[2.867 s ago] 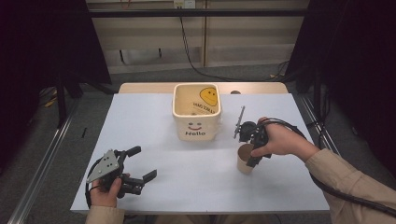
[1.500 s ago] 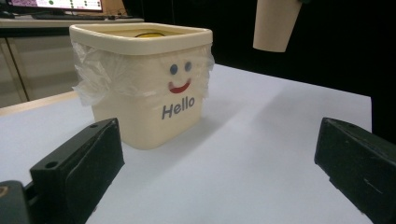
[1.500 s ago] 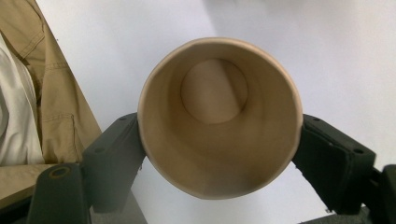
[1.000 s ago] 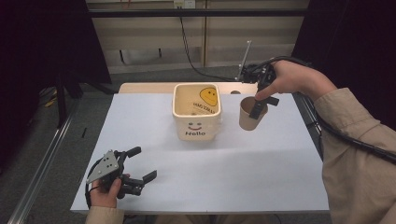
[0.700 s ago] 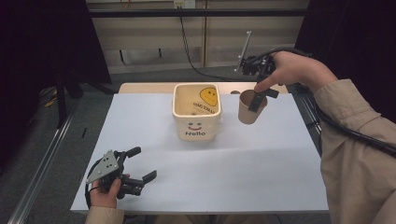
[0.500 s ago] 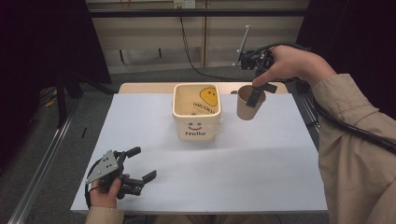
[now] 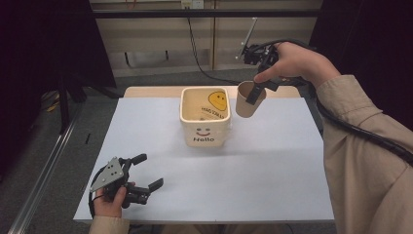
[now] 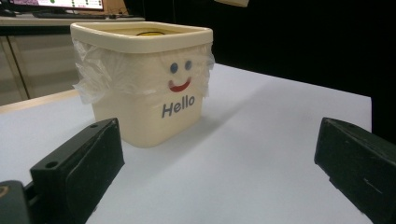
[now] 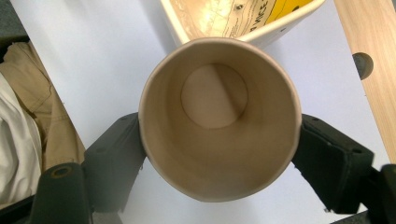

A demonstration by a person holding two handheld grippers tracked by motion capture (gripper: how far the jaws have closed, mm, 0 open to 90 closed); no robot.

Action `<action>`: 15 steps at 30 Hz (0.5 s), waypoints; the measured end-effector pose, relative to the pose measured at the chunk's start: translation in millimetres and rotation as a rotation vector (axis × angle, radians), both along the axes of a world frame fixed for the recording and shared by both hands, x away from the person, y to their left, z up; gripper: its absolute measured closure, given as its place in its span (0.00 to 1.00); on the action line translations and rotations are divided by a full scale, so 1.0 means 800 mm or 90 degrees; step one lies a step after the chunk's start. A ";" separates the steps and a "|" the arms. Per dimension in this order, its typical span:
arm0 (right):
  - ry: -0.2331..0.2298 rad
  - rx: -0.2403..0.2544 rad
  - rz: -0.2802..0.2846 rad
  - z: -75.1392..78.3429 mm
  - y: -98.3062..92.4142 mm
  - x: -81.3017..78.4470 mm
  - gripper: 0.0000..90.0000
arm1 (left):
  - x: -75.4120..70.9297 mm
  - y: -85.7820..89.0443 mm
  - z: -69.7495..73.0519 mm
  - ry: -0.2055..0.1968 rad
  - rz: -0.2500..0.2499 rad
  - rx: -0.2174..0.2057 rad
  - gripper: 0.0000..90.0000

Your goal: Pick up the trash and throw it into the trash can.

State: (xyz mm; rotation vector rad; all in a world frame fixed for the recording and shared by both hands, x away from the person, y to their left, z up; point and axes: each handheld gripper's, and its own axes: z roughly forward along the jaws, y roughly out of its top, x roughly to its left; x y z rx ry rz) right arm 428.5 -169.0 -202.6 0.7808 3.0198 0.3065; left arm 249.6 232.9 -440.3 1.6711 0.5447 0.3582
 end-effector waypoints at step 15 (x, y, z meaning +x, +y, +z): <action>-0.014 0.018 0.014 0.012 0.031 0.016 0.23 | 0.000 0.002 0.000 0.001 -0.004 0.000 0.01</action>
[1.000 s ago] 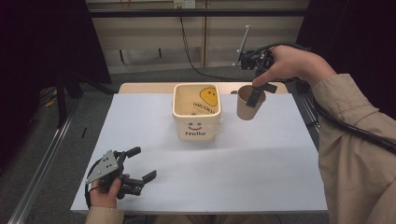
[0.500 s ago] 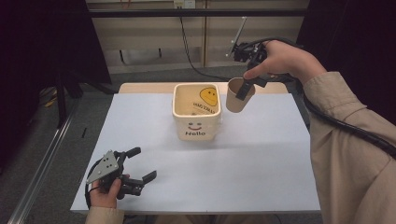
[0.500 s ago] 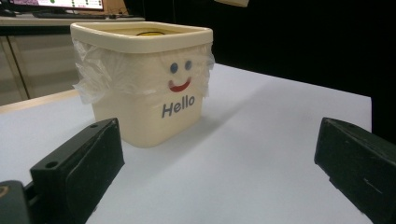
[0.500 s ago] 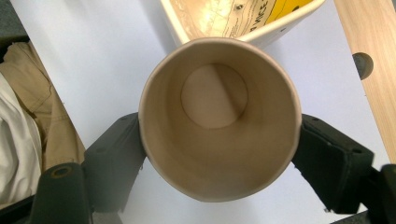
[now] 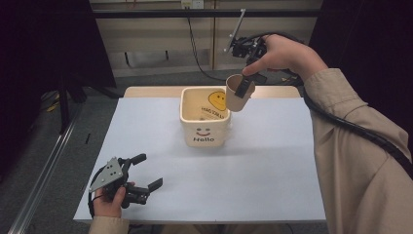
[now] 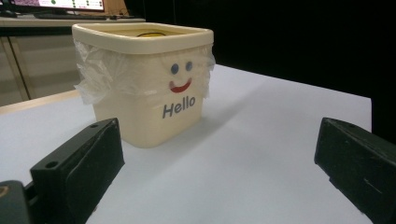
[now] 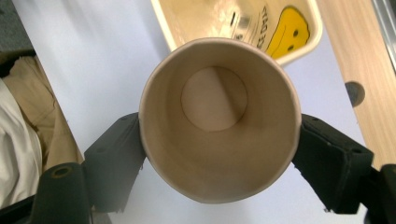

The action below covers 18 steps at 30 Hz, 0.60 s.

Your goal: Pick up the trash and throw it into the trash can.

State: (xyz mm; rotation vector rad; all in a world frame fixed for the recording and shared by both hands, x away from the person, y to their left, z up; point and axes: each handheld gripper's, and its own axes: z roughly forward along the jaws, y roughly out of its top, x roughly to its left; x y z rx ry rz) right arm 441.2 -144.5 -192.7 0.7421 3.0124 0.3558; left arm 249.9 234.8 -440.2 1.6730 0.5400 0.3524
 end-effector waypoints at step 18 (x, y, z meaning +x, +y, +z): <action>-0.032 0.037 -0.011 -0.009 0.019 0.013 0.23 | 0.001 -0.002 0.000 -0.003 0.005 0.000 0.01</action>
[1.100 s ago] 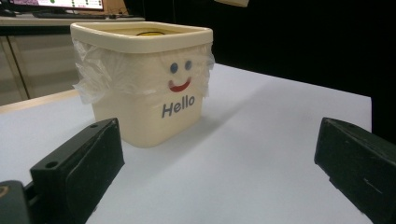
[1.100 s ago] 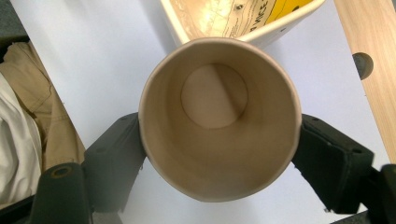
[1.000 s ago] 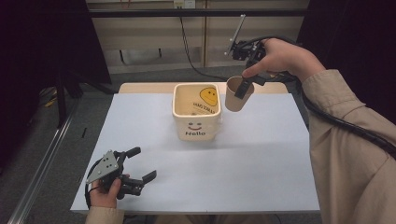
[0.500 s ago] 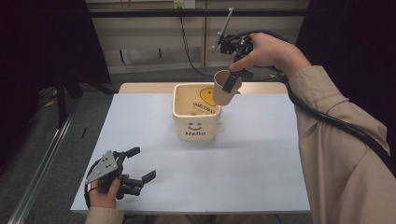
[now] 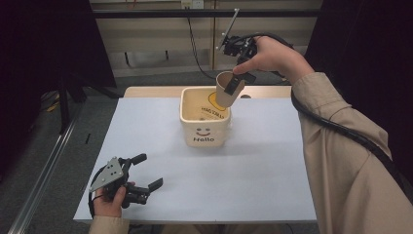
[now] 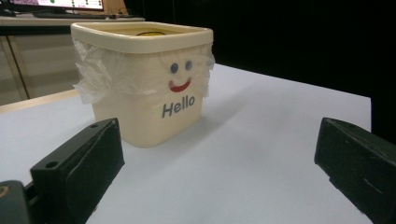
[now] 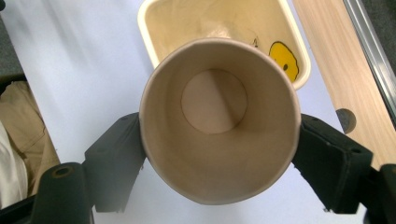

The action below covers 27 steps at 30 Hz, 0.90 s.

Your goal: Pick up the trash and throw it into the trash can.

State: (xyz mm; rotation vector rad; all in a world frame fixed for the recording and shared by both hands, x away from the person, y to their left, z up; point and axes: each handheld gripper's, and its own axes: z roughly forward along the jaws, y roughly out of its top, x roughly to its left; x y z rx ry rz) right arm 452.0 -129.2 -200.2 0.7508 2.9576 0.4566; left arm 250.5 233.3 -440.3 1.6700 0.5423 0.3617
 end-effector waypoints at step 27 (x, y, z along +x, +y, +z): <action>0.012 -0.010 0.032 -0.039 0.026 0.012 0.22 | 0.000 0.001 0.000 0.007 -0.007 -0.002 0.01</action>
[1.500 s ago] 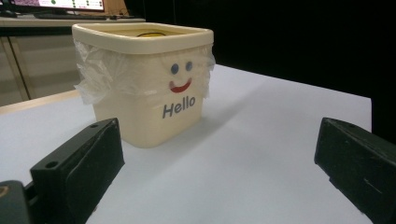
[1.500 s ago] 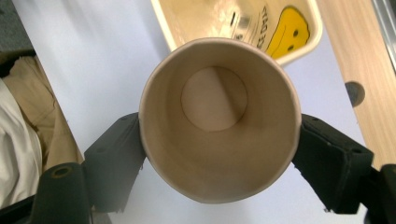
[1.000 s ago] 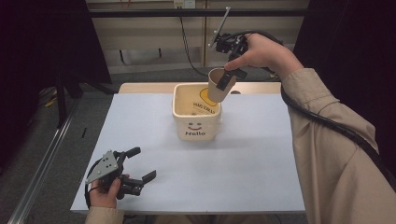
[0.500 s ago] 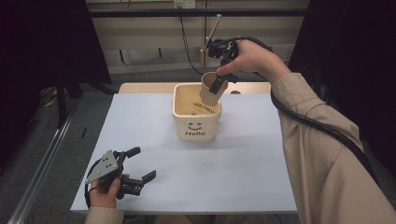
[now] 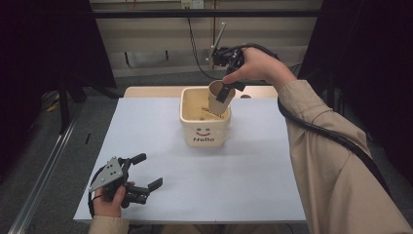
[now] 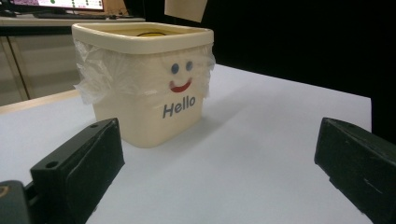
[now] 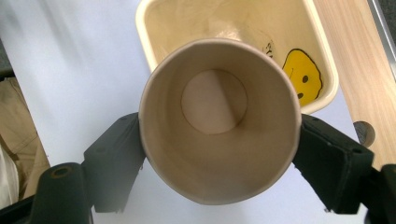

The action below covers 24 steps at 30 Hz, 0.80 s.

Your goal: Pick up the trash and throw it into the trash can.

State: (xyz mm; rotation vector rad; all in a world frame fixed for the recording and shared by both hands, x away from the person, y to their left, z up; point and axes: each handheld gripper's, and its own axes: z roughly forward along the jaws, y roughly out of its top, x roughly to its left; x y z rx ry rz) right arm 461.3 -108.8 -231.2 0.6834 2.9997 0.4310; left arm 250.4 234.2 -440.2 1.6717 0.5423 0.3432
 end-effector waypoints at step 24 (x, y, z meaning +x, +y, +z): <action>-0.004 -0.019 0.011 -0.010 0.011 0.009 0.14 | 0.001 0.000 -0.001 0.009 -0.007 0.001 0.01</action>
